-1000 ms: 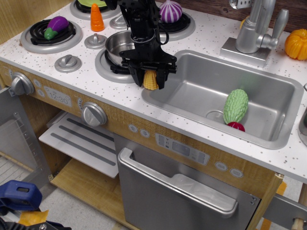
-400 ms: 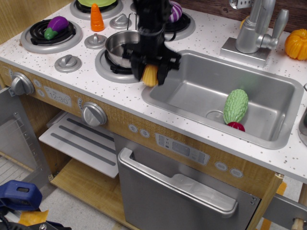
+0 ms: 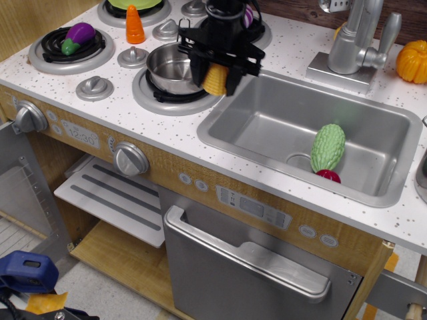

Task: Put corn in pan which-is on stove

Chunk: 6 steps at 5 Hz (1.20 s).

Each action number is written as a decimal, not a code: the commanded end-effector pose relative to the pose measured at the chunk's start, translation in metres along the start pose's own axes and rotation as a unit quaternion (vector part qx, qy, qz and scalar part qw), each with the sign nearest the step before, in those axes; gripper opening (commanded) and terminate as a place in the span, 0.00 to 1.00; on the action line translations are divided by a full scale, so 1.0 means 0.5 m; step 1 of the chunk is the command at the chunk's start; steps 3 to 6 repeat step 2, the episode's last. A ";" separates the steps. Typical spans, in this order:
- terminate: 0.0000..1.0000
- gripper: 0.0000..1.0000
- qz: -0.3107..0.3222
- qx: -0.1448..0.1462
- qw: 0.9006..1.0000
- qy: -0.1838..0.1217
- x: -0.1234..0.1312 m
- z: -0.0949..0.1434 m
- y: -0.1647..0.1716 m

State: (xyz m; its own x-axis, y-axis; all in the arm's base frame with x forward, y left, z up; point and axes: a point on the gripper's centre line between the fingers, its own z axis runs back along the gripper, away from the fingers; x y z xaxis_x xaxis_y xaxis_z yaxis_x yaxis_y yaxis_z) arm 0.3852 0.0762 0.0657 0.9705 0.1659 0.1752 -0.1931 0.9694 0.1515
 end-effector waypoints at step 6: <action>1.00 0.00 -0.055 -0.016 0.997 -0.059 0.087 0.056 0.109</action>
